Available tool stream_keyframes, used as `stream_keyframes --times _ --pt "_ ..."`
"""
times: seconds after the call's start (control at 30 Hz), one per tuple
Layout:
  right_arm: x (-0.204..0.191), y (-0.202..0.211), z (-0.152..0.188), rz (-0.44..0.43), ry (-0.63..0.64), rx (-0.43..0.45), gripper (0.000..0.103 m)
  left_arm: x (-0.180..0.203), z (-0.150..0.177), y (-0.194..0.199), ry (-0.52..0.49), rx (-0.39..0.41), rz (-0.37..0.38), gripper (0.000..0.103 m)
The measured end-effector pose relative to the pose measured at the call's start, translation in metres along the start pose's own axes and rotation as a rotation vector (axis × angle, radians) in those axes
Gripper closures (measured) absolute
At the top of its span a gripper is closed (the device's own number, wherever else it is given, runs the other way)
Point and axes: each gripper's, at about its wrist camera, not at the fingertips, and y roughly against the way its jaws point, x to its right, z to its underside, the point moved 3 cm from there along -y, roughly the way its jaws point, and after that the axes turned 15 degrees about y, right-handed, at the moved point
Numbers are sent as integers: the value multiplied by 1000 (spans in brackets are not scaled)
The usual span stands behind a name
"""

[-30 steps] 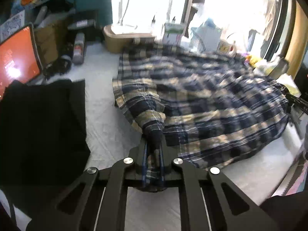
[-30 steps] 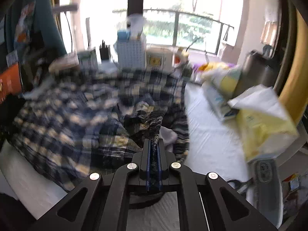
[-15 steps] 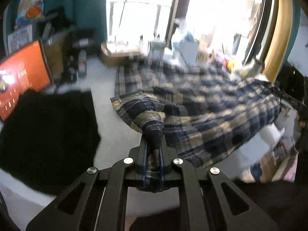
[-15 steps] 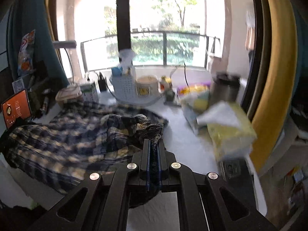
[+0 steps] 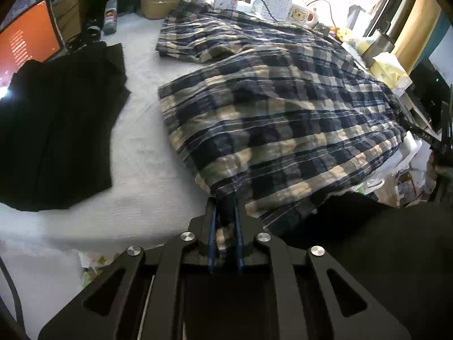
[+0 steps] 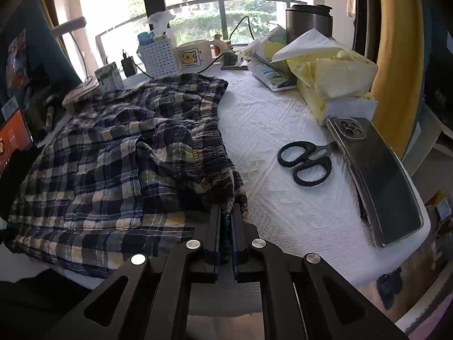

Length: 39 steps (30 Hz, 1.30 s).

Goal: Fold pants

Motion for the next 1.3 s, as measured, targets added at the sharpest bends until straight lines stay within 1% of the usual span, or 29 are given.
stream_keyframes --times 0.07,0.1,0.13,0.2,0.27,0.3,0.33,0.37,0.4,0.43,0.47,0.5,0.53,0.67,0.73,0.8,0.83,0.93,0.97,1.0,1.03,1.13,1.23,1.3 --pt "-3 1 0 3 24 -11 97 -9 -5 7 11 18 -9 84" --pt "-4 3 1 5 37 -19 97 -15 -9 12 24 34 -14 78" --pt "-4 4 1 6 42 -22 97 -20 -13 17 35 55 -20 74" --pt "-4 6 1 2 52 -22 97 -29 -26 26 48 100 -32 73" --pt "-2 13 0 8 59 -14 97 -32 -42 33 43 148 -27 66" --pt "-1 17 -1 11 57 -4 94 -30 -50 33 36 169 -14 54" --pt "1 21 -4 14 50 8 88 -28 -56 33 31 182 3 43" --pt "3 26 -7 26 44 24 83 -24 -64 30 23 192 21 41" --pt "4 28 -10 32 42 35 80 -20 -73 24 9 193 34 41" --pt "6 31 -16 40 37 53 69 -15 -81 18 -12 193 46 41" --pt "6 32 -20 44 34 58 52 -12 -89 11 -31 193 56 41" --pt "7 33 -25 47 31 68 45 -8 -99 2 -45 190 55 41" --pt "9 33 -31 43 27 86 39 -5 -105 -4 -52 188 59 41" --pt "8 20 -54 25 38 93 40 7 -134 -29 -72 181 95 41" --pt "1 5 -64 3 72 70 40 12 -138 -40 -89 155 87 41" --pt "-7 -11 -65 -3 113 24 54 19 -131 -47 -121 120 95 41" --pt "-13 -20 -61 -9 150 -14 59 21 -125 -50 -133 101 98 41" --pt "-20 -39 -43 -6 208 -109 62 25 -99 -56 -143 29 99 41" --pt "-19 -42 -36 -5 205 -132 62 25 -89 -54 -146 29 94 41" --pt "-17 -42 -32 -7 200 -129 62 25 -84 -51 -148 32 94 41" --pt "-14 -39 -29 -14 187 -125 62 24 -78 -48 -140 19 99 41" --pt "-7 -34 -28 -7 166 -140 62 20 -75 -39 -128 2 104 41" --pt "1 -28 -36 -10 148 -122 62 21 -94 -31 -132 39 105 41" --pt "6 -23 -48 -11 122 -85 62 20 -118 -31 -103 62 114 41"
